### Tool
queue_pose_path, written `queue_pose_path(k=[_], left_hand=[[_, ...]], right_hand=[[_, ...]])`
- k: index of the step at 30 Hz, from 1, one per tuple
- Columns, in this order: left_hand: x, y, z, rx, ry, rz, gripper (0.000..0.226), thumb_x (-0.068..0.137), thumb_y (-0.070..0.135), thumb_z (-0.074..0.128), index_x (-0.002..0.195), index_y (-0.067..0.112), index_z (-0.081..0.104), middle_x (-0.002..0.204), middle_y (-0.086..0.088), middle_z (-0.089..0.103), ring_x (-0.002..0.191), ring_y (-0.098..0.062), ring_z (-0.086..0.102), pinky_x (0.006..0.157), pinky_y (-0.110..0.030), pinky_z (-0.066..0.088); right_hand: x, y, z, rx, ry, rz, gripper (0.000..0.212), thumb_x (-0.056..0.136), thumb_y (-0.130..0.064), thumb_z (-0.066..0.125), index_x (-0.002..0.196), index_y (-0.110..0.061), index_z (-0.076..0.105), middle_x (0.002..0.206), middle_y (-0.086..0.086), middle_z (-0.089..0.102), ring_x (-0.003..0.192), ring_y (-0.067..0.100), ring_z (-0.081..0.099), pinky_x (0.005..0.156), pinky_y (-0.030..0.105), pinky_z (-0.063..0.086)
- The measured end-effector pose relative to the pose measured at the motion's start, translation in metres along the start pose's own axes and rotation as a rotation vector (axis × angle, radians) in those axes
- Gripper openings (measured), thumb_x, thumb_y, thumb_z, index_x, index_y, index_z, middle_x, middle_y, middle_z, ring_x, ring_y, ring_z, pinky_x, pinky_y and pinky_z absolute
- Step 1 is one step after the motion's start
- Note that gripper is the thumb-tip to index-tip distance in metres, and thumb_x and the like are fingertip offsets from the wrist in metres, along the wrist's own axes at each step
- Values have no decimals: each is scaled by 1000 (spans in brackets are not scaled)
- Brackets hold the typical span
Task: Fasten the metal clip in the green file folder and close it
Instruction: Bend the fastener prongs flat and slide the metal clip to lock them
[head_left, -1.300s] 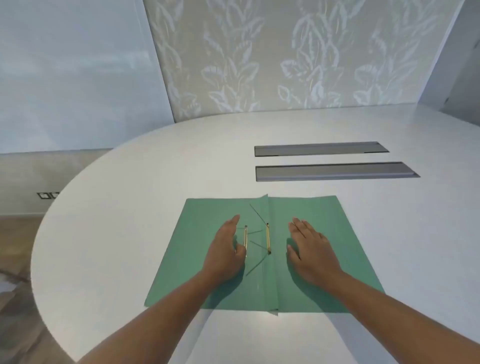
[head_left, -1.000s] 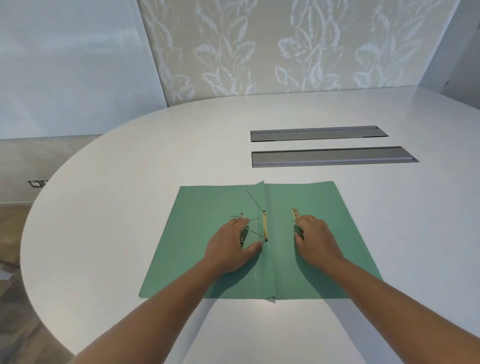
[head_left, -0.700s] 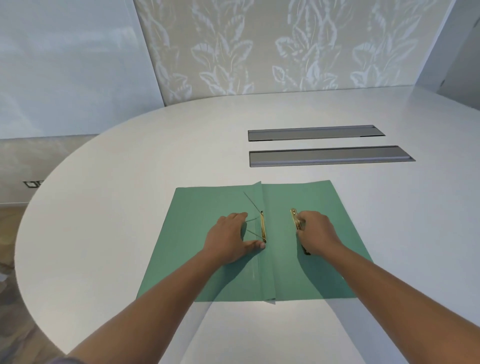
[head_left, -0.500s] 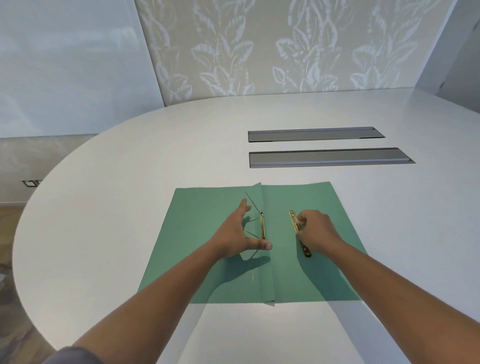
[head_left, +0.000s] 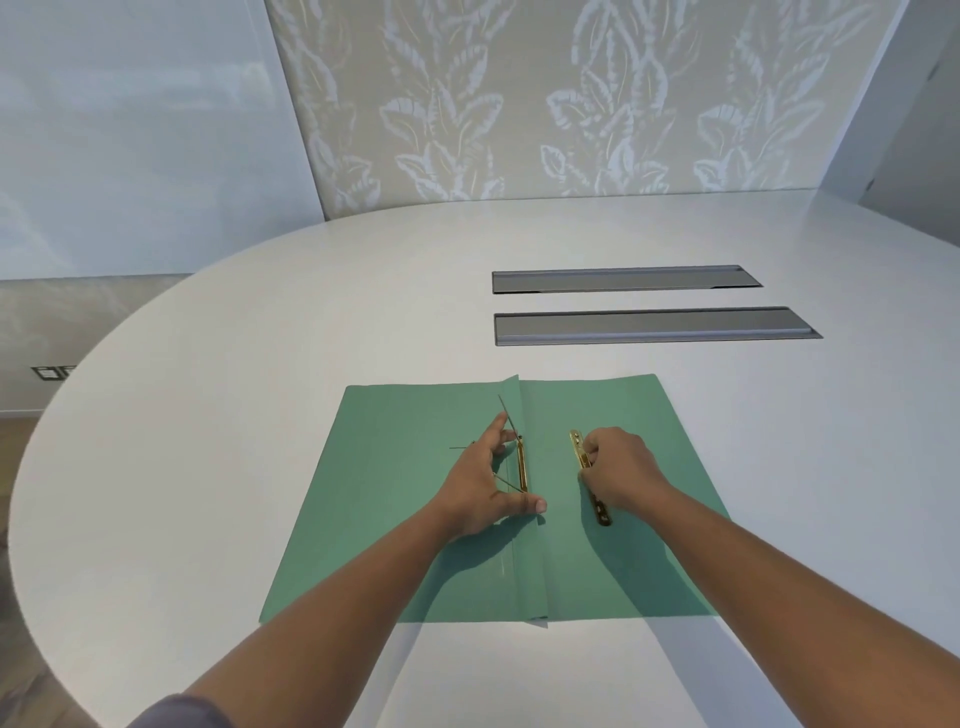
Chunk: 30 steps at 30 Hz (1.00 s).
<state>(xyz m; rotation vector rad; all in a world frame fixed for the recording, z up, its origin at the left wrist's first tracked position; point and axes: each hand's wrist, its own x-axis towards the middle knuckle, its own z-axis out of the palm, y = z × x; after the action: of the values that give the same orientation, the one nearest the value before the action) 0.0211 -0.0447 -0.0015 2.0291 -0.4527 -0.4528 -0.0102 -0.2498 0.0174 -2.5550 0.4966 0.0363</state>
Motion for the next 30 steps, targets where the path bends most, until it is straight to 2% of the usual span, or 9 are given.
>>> queue_pose_path(k=[2, 4, 7, 10, 14, 22, 25, 28, 30], left_hand=[[1, 0, 0, 21, 1, 1, 124, 70, 33, 93, 163, 24, 10, 160, 1, 37, 149, -19, 34, 120, -39, 33], [3, 0, -1, 36, -8, 0, 124, 70, 35, 92, 163, 25, 11, 160, 1, 38, 149, -20, 34, 120, -45, 36], [5, -2, -2, 68, -8, -8, 124, 68, 39, 93, 162, 27, 13, 159, 1, 40, 148, -19, 35, 120, -46, 35], [6, -3, 0, 68, 3, -29, 128, 63, 42, 95, 162, 31, 14, 158, 5, 42, 148, -18, 35, 120, -47, 34], [8, -6, 1, 89, 19, -37, 128, 61, 44, 95, 161, 32, 16, 155, 6, 45, 146, -18, 37, 122, -47, 32], [9, -8, 1, 109, 27, -31, 129, 60, 43, 96, 161, 32, 16, 156, 8, 45, 146, -18, 38, 121, -46, 32], [10, -9, 2, 115, 30, -26, 129, 61, 43, 96, 161, 32, 16, 155, 8, 45, 146, -18, 38, 121, -46, 33], [11, -10, 3, 125, 35, -23, 126, 62, 43, 95, 161, 32, 17, 155, 8, 46, 144, -18, 39, 121, -45, 32], [11, -10, 3, 122, 36, -23, 127, 62, 43, 95, 161, 32, 17, 155, 8, 46, 144, -19, 39, 121, -44, 32]], right_hand=[[2, -1, 0, 7, -14, 11, 12, 76, 3, 58, 85, -2, 64, 85, 13, 69, 70, 27, 60, 60, 37, 48], [4, -2, -2, 3, -28, 18, 10, 74, 5, 56, 79, -3, 61, 81, 13, 67, 66, 26, 55, 57, 34, 42], [6, -7, -6, -36, -55, 13, 17, 74, 2, 59, 87, -4, 68, 86, 14, 70, 79, 30, 68, 61, 36, 51], [7, -12, -6, -126, -75, -3, 15, 77, 0, 63, 90, -6, 67, 87, 11, 68, 83, 30, 68, 66, 37, 54], [7, -18, -5, -218, -77, -27, 14, 81, -6, 65, 93, -10, 62, 88, 8, 64, 82, 28, 65, 62, 32, 47], [0, -18, -8, -218, -86, -72, 19, 76, -10, 67, 94, -11, 60, 93, 7, 64, 85, 26, 62, 56, 30, 39], [-1, -17, -9, -211, -81, -85, 21, 77, -10, 66, 97, -11, 62, 97, 7, 65, 88, 26, 62, 60, 32, 43], [-1, -13, -10, -184, -74, -110, 31, 80, -9, 65, 110, -12, 63, 107, 6, 67, 96, 28, 62, 77, 37, 52], [0, -10, -10, -167, -69, -138, 35, 84, -9, 63, 118, -16, 64, 115, 6, 67, 102, 28, 62, 82, 36, 52]])
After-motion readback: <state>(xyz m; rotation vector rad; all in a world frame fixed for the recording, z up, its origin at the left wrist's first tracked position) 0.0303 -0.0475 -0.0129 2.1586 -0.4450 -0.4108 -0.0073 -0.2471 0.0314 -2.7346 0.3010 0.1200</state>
